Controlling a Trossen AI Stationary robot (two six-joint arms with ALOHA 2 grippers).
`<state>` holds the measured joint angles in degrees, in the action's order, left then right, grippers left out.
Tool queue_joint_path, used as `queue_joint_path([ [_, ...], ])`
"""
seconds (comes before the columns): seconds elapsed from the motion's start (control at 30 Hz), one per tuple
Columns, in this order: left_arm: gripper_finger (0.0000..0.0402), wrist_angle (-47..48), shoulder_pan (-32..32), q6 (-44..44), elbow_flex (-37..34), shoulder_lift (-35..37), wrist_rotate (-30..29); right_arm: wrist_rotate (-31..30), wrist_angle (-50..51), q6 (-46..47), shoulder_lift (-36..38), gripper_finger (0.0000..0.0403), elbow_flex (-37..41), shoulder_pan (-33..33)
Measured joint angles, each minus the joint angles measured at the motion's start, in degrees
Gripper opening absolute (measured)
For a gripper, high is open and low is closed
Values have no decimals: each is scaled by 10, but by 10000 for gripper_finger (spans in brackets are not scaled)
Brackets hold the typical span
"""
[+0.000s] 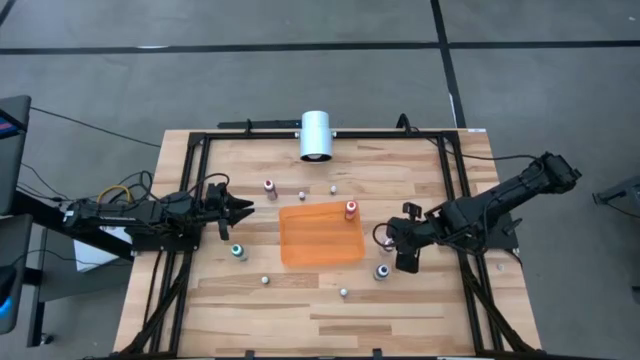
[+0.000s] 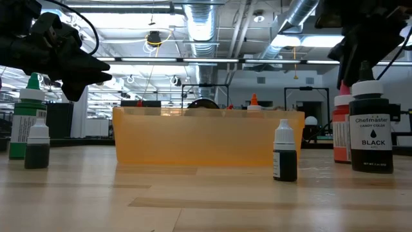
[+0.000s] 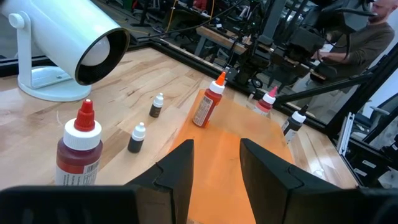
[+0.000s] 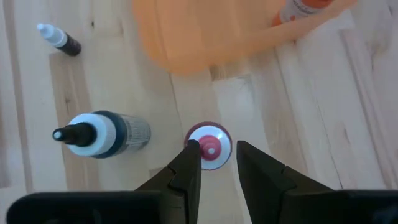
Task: Pick & Place food coloring
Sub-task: Put the large pink food coloring bottle into the orange container
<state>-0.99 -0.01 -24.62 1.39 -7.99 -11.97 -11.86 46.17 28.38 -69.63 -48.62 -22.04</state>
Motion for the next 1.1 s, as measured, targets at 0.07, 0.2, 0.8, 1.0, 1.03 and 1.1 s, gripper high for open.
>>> queue_joint_path([
  [0.07,122,0,0,0,0,0,0,0,0,0,0,91,0,2],
  [0.2,122,0,0,0,0,0,0,0,0,-4,0,91,0,1],
  [0.8,122,0,0,0,0,0,0,0,-2,-4,0,33,0,-1],
  [1.0,122,0,0,0,0,0,0,0,-3,-4,0,6,-1,-1],
  [1.03,122,0,0,0,0,0,0,0,-3,-4,0,6,-1,-1],
  [1.1,122,0,0,0,0,0,0,0,-2,-4,0,9,-1,-1],
])
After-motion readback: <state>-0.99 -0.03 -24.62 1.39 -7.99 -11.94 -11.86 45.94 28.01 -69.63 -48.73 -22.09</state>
